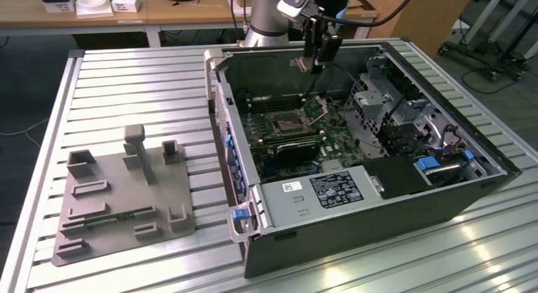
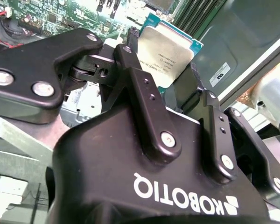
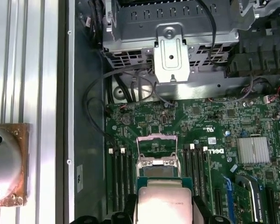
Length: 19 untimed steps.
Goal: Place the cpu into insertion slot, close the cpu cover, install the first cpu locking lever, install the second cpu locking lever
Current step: 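Place the cpu into insertion slot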
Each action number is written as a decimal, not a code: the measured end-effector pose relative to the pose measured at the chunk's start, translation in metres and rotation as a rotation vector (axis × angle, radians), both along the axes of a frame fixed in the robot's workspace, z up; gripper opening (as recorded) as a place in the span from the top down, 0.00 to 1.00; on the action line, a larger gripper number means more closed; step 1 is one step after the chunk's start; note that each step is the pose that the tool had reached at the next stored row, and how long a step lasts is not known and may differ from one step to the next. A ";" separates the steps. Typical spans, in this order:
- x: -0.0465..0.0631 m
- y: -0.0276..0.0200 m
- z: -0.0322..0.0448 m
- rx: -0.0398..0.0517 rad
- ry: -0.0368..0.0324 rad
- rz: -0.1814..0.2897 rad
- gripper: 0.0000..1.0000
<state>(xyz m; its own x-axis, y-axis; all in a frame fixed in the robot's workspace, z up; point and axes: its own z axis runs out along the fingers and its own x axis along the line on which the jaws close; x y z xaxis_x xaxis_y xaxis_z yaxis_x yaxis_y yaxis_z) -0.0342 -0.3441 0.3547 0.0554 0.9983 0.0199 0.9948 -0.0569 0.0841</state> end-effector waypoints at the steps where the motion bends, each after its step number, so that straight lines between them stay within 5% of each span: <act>1: 0.000 0.0000 0.0000 0.0000 0.0000 0.005 0.46; 19: 0.000 0.0000 -0.0055 -0.0001 0.0001 0.008 0.46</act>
<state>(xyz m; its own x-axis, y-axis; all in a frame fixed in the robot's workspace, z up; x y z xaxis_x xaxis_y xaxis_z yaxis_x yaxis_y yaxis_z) -0.0341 -0.3441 0.3492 0.0474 0.9987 0.0198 0.9953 -0.0489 0.0840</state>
